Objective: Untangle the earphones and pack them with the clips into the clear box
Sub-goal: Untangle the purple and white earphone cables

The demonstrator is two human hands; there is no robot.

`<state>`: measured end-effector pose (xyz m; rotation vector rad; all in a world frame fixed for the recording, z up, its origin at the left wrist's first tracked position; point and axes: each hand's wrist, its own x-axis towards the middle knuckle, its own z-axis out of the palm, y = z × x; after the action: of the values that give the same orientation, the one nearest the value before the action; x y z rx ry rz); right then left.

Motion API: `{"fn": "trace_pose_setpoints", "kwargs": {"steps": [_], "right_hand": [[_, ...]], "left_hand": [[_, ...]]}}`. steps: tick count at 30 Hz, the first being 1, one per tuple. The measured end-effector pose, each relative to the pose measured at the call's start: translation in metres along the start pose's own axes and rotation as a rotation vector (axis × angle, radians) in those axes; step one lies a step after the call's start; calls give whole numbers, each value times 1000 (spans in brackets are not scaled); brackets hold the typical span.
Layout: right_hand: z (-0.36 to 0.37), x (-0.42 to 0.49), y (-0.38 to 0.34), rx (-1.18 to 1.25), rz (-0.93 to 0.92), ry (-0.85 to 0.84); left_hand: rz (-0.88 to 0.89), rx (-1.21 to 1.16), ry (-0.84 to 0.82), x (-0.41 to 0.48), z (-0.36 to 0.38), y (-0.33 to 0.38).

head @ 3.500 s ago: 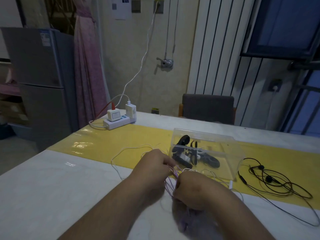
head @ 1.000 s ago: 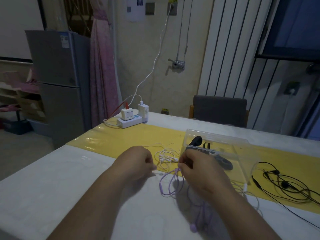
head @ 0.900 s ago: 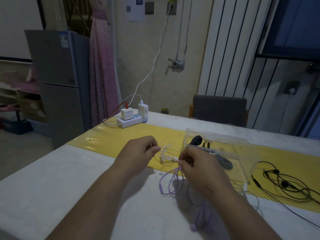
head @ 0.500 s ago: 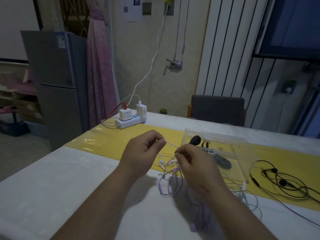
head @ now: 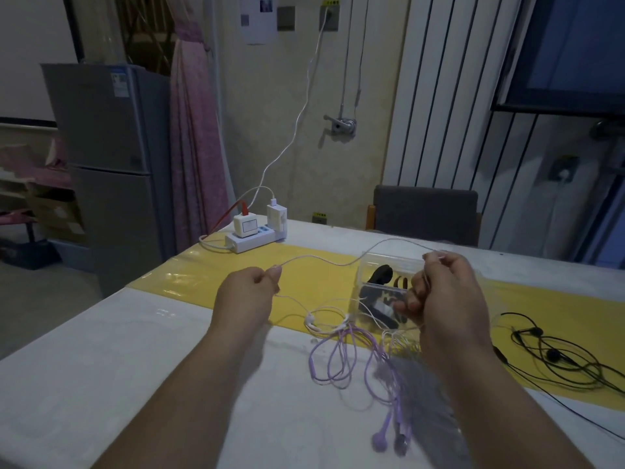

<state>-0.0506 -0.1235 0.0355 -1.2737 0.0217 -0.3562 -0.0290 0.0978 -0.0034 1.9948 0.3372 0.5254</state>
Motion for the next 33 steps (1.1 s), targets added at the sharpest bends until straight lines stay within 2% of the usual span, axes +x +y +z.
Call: {"fn": "trace_pose_setpoints", "kwargs": {"steps": [2,4,6,8,11,17,20,23,26,28,30,33], "right_hand": [[-1,1,3,-57,-11,-20],[-1,2,3,-98,-26,-15],[0,0,1,-30,3,-28],[3,-3,-3,116,56,-83],[6,-6,-7,199,94,-164],[6,-7,-2,92,59,-217],[10,-11,-2,81,40,-243],[12,-16,-5,-23,-32,-282],[11,-18,-6,-72,-83,-307],[11,-19,-7,-63,-87,-322],[12,-20,-7,-26,-69,-325],[13,-18,-7,101,11,-363]], "left_hand": [[-114,-395,-61,-2,3,7],[-129,-746,-86,-4,4,14],[-59,-928,-101,-5,4,18],[-5,-978,-139,-6,3,19],[32,-739,-160,-9,-1,17],[308,-333,-143,-17,-8,18],[329,-192,-150,-14,0,15],[439,-18,-221,-18,11,13],[569,69,-377,-26,19,16],[595,137,-457,-31,25,19],[609,202,-470,-34,31,20],[638,173,-508,-36,38,21]]}}
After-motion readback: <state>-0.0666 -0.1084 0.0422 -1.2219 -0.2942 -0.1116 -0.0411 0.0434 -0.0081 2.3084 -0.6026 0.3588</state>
